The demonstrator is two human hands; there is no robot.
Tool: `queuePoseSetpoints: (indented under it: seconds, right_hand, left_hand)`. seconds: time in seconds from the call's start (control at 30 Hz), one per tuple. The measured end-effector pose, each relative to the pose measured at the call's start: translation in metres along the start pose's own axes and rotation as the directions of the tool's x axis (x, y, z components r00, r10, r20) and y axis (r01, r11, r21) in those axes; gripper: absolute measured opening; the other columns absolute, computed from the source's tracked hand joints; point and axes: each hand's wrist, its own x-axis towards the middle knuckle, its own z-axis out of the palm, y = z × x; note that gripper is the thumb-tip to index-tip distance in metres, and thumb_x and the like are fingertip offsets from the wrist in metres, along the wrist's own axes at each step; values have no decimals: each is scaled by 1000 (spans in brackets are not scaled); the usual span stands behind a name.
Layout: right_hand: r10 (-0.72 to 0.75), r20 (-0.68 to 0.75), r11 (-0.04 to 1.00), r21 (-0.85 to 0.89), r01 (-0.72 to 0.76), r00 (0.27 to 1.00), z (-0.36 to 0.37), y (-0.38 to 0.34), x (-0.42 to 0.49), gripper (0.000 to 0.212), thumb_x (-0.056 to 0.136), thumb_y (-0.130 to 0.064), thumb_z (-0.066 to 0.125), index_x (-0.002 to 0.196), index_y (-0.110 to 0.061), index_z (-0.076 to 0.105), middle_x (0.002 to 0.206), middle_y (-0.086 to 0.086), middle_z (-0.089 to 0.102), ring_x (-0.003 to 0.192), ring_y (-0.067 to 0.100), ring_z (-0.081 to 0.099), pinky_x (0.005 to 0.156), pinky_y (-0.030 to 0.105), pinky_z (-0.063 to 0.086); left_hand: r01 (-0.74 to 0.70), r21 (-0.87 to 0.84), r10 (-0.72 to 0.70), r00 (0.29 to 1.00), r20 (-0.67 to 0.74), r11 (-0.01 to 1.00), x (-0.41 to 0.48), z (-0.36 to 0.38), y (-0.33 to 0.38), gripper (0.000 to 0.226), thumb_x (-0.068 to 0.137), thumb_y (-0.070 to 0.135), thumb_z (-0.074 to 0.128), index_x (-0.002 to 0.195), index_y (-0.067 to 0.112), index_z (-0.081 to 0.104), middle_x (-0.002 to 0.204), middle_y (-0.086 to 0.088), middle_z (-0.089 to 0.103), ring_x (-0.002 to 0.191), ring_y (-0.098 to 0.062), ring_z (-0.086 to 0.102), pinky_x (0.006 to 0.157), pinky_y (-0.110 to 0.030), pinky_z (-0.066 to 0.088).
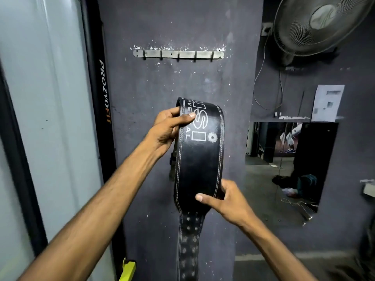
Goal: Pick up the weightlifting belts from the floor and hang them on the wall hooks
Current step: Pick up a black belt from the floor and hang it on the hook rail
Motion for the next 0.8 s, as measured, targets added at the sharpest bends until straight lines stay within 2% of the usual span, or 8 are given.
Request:
queuePoseSetpoints:
  seconds: [0.13, 0.27, 0.33, 0.43, 0.5, 0.57, 0.67, 0.8]
  right_hand:
    - [34, 65, 986, 159, -44, 997, -20, -18, 34, 32, 84, -21, 79, 112, -7, 73, 114, 11, 77, 108, 22, 72, 96, 35, 54]
    - [117, 17, 868, 484, -110, 993, -43, -76, 95, 76, 84, -56, 70, 129, 5, 63, 104, 30, 63, 91, 42, 55, 90, 41, 39]
    - [200, -10, 812, 561, -160, 980, -47, -93, 121, 100, 72, -65, 77, 131, 13, 56, 110, 27, 48, 96, 38, 42, 93, 46, 39]
    - [265, -63, 791, 585, -180, 962, -41, -103, 135, 51, 76, -39, 81, 108, -1, 67, 106, 18, 58, 80, 29, 54, 85, 32, 44]
    - [231, -71, 795, 589, -146, 970, -38, -101, 132, 13, 90, -16, 69, 91, -5, 63, 71, 7, 68, 49, 10, 58, 59, 14, 47]
    - [184, -73, 797, 594, -106, 980, -36, -96, 130, 17, 97, -5, 58, 80, -7, 59, 47, -6, 61, 34, 2, 52, 39, 10, 39]
    - [71, -127, 875, 485, 0, 989, -30, -86, 120, 16, 97, 2, 54, 85, -5, 62, 54, -11, 63, 42, -1, 55, 42, 8, 40]
    - [-60, -147, 911, 397, 114, 987, -26, -75, 103, 13, 91, 2, 63, 96, -9, 68, 81, -1, 75, 74, 10, 69, 69, 18, 55]
  left_hand:
    - [-16, 20, 16, 1000, 8, 1000, -5, -6, -4, 38, 88, -3, 63, 125, -12, 58, 100, -13, 72, 80, -15, 72, 69, -20, 57]
    - [-59, 80, 54, 996, 64, 995, -14, -20, -5, 46, 80, 1, 71, 123, -8, 61, 110, -15, 71, 97, -23, 69, 88, -29, 56]
    - [-80, 124, 68, 993, 94, 989, -22, -25, -6, 47, 78, 1, 71, 123, -8, 61, 112, -17, 69, 99, -23, 68, 90, -29, 55]
    - [-69, 160, 50, 991, 121, 985, -30, -36, -6, 45, 79, 3, 70, 123, -6, 62, 117, -19, 68, 103, -23, 66, 96, -32, 53]
    - [19, 162, -40, 991, 126, 987, -30, -42, -1, 42, 82, 14, 70, 120, -1, 65, 114, -14, 71, 99, -21, 68, 90, -30, 55]
    - [152, 186, -174, 979, 105, 971, -26, -41, 10, 39, 85, 37, 70, 114, 10, 69, 103, -4, 75, 89, -15, 69, 80, -27, 56]
    - [268, 193, -276, 961, 14, 944, -8, -37, 21, 60, 78, 60, 68, 117, 15, 70, 108, -4, 74, 96, -18, 70, 92, -35, 55]
    - [200, 45, -196, 977, -90, 979, 11, -25, 24, 32, 85, 24, 74, 109, 2, 70, 103, -16, 70, 84, -22, 70, 94, -37, 56]
